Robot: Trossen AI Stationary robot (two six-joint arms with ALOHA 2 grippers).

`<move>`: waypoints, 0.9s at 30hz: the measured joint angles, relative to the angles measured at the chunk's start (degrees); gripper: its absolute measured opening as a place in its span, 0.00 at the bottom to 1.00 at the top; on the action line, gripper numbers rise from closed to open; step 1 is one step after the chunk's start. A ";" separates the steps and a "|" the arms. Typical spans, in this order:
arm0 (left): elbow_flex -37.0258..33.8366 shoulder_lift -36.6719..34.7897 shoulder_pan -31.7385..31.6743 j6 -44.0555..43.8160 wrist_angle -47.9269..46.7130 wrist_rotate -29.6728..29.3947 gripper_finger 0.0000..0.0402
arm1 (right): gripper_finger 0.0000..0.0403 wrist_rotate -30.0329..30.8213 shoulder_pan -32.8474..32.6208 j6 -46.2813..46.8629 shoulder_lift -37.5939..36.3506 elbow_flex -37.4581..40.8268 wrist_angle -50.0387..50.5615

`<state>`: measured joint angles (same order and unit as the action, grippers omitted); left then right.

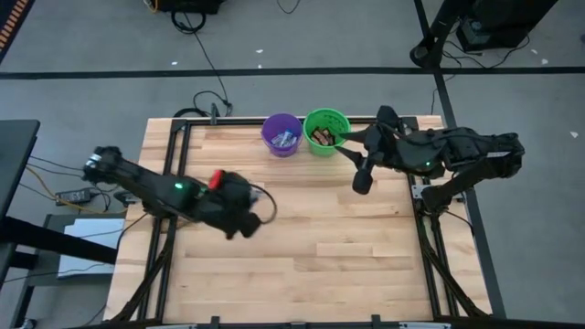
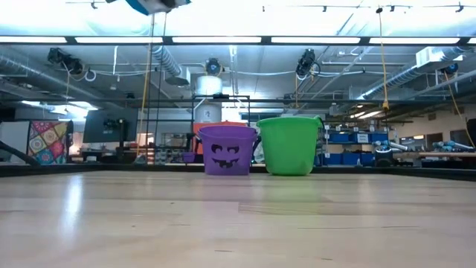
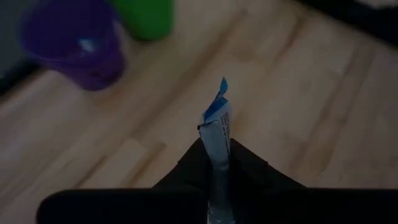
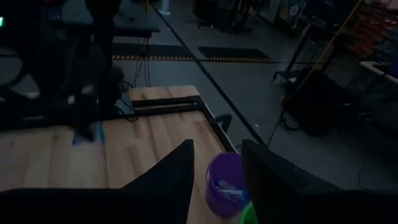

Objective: Sort candy by brand, put in halloween buckets
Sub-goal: Put the white chocolate bar into the purple bucket

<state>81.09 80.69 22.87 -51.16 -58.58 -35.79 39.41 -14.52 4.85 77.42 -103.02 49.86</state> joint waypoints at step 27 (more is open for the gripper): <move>-2.38 -25.00 -3.84 -7.83 -13.50 -20.50 0.10 | 0.36 13.46 1.11 2.42 -13.43 0.02 6.67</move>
<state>78.71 55.69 19.03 -59.00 -72.08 -56.29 52.87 -13.42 7.27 63.99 -103.00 56.53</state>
